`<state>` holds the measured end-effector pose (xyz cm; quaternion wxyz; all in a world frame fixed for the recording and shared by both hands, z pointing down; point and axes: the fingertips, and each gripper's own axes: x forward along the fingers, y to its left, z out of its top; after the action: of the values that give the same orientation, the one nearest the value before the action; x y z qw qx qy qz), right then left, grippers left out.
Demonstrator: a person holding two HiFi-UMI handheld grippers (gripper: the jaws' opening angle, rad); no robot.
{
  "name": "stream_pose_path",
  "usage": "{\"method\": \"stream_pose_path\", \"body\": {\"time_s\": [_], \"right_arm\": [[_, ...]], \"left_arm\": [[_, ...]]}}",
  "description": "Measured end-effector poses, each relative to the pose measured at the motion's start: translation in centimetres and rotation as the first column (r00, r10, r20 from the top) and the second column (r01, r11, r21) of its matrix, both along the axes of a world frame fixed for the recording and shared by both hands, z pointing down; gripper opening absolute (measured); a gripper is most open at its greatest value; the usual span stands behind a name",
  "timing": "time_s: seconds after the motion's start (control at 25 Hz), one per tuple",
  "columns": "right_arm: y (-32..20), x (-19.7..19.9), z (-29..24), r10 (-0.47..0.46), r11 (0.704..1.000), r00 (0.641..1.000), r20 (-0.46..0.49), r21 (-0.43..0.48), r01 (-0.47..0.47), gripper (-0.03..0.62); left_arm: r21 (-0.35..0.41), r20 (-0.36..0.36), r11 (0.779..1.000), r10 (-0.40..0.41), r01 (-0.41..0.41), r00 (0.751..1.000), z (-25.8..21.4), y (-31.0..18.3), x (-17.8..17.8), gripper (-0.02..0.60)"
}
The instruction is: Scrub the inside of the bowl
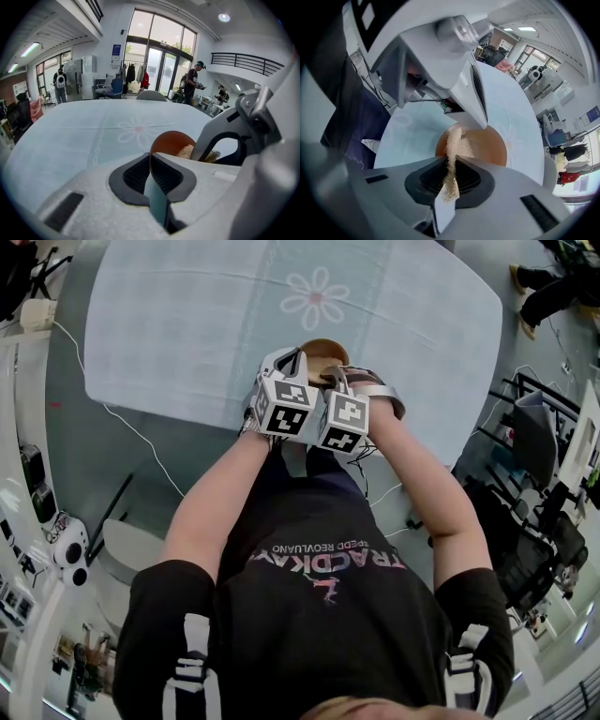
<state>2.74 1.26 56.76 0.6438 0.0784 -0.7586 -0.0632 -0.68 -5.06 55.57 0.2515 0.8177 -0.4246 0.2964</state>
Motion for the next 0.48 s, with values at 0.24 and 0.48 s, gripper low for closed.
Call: {"method": "stream_pose_path", "body": {"time_s": [0.24,0.48], "right_arm": [[-0.4,1.3,-0.5,-0.036,0.998,0.999,-0.031,0.043,0.037,0.034],[-1.9,2.4,-2.1,0.038,0.995,0.997,0.066,0.095,-0.044,0.034]], "left_arm": [[-0.012,0.006,1.0,-0.005,0.005,1.0,0.1,0.0,0.1,0.031],[-0.048,0.014,0.998,-0.03,0.03,0.999,1.0,-0.1,-0.2,0.044]]}}
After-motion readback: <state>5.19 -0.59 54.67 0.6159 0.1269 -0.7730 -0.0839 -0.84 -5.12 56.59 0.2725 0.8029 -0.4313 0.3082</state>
